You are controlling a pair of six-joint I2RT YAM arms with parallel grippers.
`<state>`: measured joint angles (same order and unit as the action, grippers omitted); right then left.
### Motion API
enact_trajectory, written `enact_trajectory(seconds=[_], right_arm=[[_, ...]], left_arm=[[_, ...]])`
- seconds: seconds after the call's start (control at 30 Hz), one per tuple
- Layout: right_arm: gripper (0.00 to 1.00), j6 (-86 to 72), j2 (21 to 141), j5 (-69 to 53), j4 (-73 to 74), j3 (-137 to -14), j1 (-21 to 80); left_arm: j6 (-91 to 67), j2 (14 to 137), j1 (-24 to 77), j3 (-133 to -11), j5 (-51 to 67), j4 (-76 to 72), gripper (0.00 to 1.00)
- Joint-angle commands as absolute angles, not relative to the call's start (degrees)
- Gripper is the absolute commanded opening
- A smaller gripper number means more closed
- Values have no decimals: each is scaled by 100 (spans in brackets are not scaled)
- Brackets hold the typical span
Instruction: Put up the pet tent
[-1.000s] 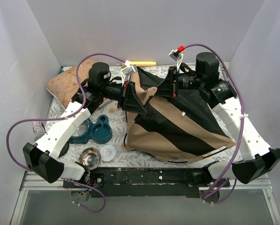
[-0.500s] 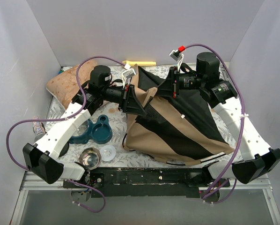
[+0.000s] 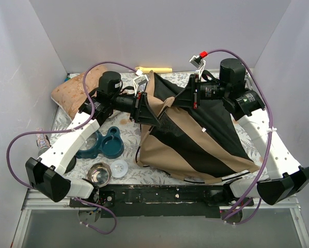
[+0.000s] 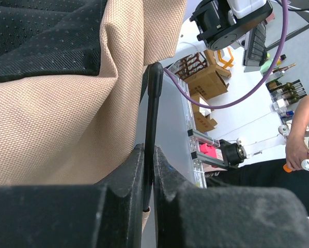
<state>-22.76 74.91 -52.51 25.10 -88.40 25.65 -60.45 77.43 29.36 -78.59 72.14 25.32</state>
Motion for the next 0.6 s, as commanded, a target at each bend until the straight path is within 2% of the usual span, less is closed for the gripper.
enact_trajectory(seconds=[0.0,0.57], right_arm=[[1,-2329,7216,-5133,1626,-8930,2355],[1,-2189,7005,-5089,1696,-8649,2435]], left_arm=[[-5959,7963,3023,-7760,7101,3392,0],[-6100,7990,3129,-7787,7119,3217,0]])
